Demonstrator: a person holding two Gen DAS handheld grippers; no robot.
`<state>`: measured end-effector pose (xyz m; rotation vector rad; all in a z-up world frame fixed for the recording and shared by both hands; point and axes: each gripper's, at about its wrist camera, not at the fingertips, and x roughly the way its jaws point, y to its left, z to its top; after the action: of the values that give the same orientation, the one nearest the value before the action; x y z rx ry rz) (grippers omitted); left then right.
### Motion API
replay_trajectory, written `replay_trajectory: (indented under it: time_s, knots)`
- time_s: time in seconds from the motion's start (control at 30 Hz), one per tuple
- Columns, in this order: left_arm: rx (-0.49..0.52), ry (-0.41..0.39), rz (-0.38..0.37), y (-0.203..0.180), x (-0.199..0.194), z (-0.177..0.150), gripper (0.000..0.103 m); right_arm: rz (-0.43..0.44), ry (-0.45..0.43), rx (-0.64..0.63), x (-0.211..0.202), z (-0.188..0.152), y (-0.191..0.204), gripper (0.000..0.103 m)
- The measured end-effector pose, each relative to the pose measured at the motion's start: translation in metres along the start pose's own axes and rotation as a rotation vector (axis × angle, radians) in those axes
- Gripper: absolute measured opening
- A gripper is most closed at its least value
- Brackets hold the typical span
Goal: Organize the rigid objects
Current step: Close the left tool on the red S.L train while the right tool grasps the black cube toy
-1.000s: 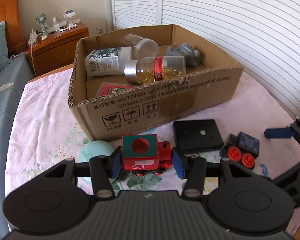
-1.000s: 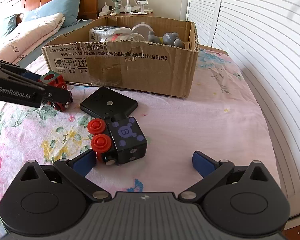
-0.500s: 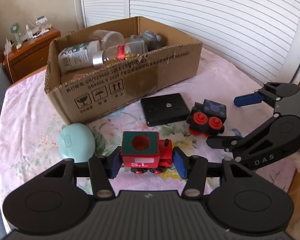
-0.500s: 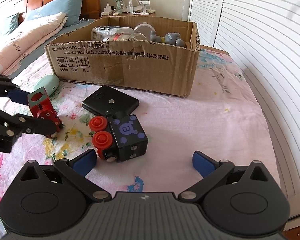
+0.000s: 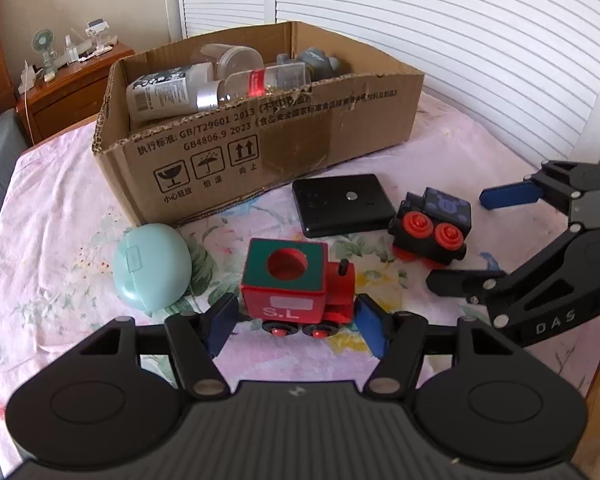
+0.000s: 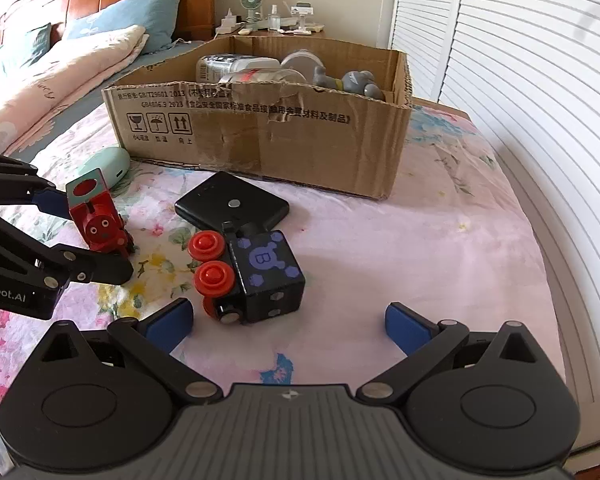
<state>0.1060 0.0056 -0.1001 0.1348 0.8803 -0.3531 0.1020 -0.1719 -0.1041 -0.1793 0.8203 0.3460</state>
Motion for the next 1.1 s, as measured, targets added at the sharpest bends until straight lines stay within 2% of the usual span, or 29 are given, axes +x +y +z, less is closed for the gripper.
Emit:
replay_trajectory:
  time_s: [0.07, 0.17, 0.6, 0.73, 0.83, 0.97, 1.03, 1.1]
  knots:
    - [-0.001, -0.009, -0.005, -0.001, -0.001, 0.001, 0.063, 0.003, 0.002, -0.003, 0.001, 0.001, 0.001, 0.103]
    - [-0.011, -0.012, -0.018, 0.001, -0.001, 0.004, 0.056, 0.007, 0.002, -0.009, 0.002, 0.002, 0.002, 0.103]
    - [-0.047, -0.001, 0.011, 0.012, -0.003, 0.003, 0.056, 0.086, 0.001, -0.102, 0.013, 0.016, 0.013, 0.103]
    - [-0.045, 0.002, 0.004, 0.013, -0.003, 0.003, 0.056, 0.099, 0.000, -0.133, 0.011, 0.021, 0.017, 0.088]
    - [-0.042, 0.008, -0.001, 0.014, -0.003, 0.004, 0.056, 0.089, 0.001, -0.168, 0.007, 0.024, 0.020, 0.079]
    - [-0.029, 0.024, -0.011, 0.014, -0.003, 0.005, 0.056, 0.070, 0.010, -0.202, 0.003, 0.025, 0.024, 0.062]
    - [-0.026, 0.033, -0.016, 0.014, -0.004, 0.006, 0.056, 0.064, 0.018, -0.209, 0.001, 0.026, 0.024, 0.057]
    - [-0.014, 0.037, -0.018, 0.014, -0.006, 0.007, 0.056, 0.069, 0.018, -0.202, -0.001, 0.026, 0.023, 0.055]
